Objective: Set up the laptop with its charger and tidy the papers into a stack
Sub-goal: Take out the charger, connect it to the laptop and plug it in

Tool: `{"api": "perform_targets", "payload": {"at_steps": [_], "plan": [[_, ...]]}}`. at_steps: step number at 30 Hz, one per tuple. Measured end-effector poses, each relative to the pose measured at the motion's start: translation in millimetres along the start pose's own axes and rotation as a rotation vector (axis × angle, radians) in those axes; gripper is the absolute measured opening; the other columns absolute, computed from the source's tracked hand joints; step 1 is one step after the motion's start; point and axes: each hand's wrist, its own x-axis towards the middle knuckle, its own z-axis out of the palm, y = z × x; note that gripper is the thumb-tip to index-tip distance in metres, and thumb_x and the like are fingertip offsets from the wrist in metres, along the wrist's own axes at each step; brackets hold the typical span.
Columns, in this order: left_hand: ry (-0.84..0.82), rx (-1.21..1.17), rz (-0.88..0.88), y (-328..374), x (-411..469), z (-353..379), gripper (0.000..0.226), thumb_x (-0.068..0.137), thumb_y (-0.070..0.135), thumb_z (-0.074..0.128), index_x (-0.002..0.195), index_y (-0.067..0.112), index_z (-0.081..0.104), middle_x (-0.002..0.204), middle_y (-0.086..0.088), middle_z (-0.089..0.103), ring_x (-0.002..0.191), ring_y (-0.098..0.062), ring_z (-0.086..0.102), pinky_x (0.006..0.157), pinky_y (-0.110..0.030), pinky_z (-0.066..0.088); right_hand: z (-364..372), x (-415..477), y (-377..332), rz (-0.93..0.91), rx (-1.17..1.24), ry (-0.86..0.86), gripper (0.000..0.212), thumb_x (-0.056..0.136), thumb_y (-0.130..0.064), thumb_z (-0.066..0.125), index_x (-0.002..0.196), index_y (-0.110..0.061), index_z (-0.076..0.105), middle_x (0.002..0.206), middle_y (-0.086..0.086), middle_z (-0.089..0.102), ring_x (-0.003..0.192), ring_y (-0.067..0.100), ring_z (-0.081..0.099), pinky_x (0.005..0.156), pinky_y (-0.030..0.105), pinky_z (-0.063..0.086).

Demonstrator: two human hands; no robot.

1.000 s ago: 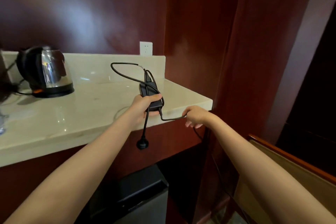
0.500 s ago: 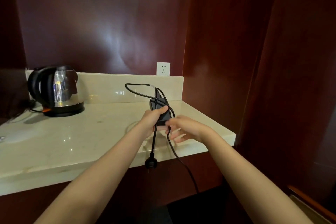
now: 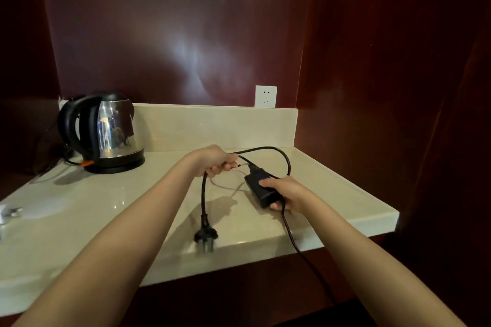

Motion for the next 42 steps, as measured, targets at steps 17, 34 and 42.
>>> {"api": "perform_targets", "payload": {"at_steps": [17,34,42], "plan": [[0.092,-1.419,0.259,50,97,-70,0.042,0.104,0.021,0.019,0.063,0.017,0.027,0.027,0.005,0.023,0.017,-0.005,0.015,0.022,-0.014,0.008,40,60,-57,-0.575,-0.515,0.243,0.008,0.083,-0.017,0.059,0.089,-0.021,0.062,0.073,-0.003,0.056,0.066,0.011,0.054,0.058,0.022,0.041],[0.11,-1.115,0.055,45,120,-42,0.027,0.093,0.008,0.035,0.066,0.01,0.037,0.06,-0.004,0.043,0.055,-0.014,0.04,0.057,-0.026,0.041,13,124,-99,-0.535,0.063,0.421,0.011,0.087,-0.017,0.056,0.082,-0.017,0.066,0.081,0.004,0.066,0.072,0.017,0.064,0.057,0.024,0.056],[-0.257,0.271,0.028,64,107,-35,0.045,0.093,0.045,0.044,0.056,0.02,0.041,0.056,0.008,0.063,0.044,-0.006,0.045,0.047,-0.016,0.033,-6,161,-113,-0.548,0.449,0.494,0.03,0.08,0.004,0.064,0.079,-0.02,0.047,0.071,0.001,0.063,0.069,0.015,0.059,0.063,0.027,0.049]]}}
